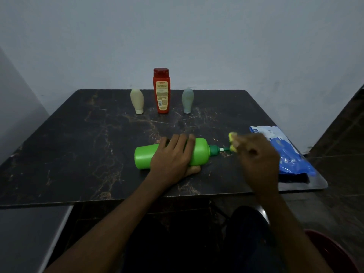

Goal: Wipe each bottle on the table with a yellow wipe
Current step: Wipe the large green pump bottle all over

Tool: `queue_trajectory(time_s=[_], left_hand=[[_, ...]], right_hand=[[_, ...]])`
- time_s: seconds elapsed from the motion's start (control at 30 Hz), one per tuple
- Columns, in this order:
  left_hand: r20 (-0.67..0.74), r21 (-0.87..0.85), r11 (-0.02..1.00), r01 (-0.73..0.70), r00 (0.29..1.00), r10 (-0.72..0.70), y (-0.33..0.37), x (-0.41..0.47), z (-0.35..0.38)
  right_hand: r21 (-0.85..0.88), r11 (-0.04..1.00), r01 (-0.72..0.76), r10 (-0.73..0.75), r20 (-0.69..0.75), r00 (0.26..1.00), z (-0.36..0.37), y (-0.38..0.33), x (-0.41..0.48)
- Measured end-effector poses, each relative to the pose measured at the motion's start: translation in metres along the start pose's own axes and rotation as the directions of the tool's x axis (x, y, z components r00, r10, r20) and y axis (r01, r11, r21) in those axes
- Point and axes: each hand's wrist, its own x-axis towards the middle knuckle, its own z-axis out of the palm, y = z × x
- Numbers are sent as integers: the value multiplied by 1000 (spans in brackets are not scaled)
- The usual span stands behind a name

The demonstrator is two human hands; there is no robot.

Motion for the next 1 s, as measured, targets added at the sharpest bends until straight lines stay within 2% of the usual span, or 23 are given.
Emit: queue_trajectory(time_s=[0.03,0.1,0.2,0.3,0.4,0.47,0.57,0.63,0.77,0.87,0.93,1.0], left_hand=[[-25,-6,1000,-7,1000,7,0,0,0],[-80,-25,1000,-16,997,14,1,-1,-1],[-137,-55,998,-28,990,20,2,-1,-2],[-150,-68,997,-29,989,19,1,-2,-3],[-156,-79,996,-38,987,26,1,-2,-3],[-160,-82,996,-37,987,24,1,-2,-2],[-176,-91,995,-38,984,22,1,-3,-2],[-186,-88,996,-35,982,18,1,-3,-2],[-189,-93,995,-32,982,14,2,-2,-2],[-199,-102,995,-11,980,-10,1,-4,-2],[-196,-99,995,7,980,-26,1,-4,-2],[-178,-95,995,17,983,-34,0,-4,-1]], right_hand=[[123,992,-30,24,52,998,-7,3,19],[350,928,-131,26,291,956,-12,15,55],[479,829,-289,-100,635,766,1,29,82],[516,773,-370,-243,779,578,19,26,86],[523,744,-416,-304,819,486,24,28,91],[524,730,-439,-300,823,483,26,34,88],[558,641,-527,-242,798,551,28,47,68],[562,617,-551,-195,788,584,23,50,57],[629,567,-531,-91,689,719,15,42,58],[668,523,-530,-151,684,714,19,41,48],[643,472,-603,-84,714,695,22,44,35],[647,392,-654,22,704,710,25,46,23]])
